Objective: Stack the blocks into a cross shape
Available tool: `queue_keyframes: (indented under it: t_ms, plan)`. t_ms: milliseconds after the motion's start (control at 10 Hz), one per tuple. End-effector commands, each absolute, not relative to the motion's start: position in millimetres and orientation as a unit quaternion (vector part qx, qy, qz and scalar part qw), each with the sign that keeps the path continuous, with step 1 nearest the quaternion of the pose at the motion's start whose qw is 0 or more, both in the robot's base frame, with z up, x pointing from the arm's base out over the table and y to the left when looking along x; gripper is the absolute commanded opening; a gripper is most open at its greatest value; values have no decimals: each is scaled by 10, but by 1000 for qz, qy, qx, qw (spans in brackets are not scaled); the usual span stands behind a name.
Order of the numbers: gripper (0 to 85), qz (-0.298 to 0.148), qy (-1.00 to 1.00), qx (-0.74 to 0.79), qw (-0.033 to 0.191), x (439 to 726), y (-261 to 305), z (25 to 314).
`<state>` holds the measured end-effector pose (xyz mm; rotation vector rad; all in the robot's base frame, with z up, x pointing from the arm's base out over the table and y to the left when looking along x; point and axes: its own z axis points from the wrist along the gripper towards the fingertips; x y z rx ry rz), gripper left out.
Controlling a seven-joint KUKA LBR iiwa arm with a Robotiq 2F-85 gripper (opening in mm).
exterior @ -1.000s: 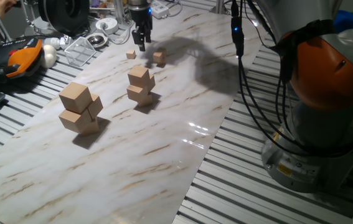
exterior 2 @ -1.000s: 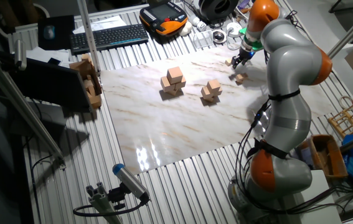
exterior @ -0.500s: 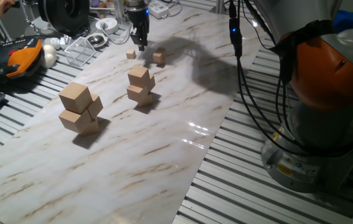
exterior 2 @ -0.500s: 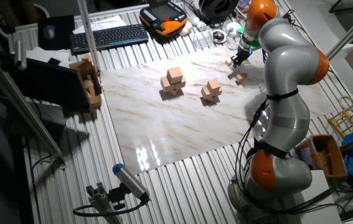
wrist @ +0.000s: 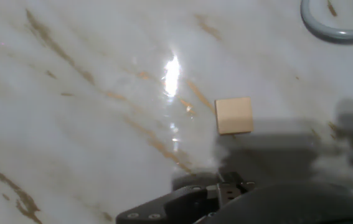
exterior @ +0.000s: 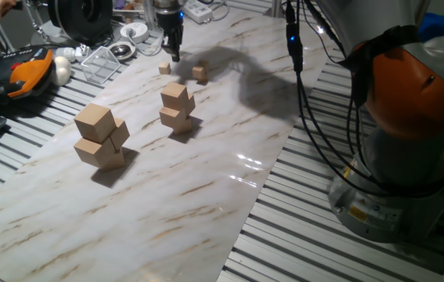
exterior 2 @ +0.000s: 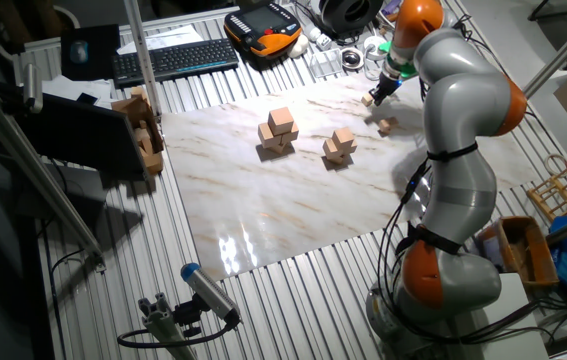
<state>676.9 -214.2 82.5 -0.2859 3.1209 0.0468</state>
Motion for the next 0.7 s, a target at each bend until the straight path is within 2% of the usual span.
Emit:
queue_keyframes:
  t_ms: [0, 200, 500, 600]
  plan:
    - [0, 12, 996, -92, 6, 6791, -2143, 829]
    - [0, 15, 996, -83, 18, 6791, -2143, 829]
    - [0, 23, 995, -29, 89, 6791, -2143, 829]
    - [0, 21, 995, -39, 92, 6791, -2143, 829]
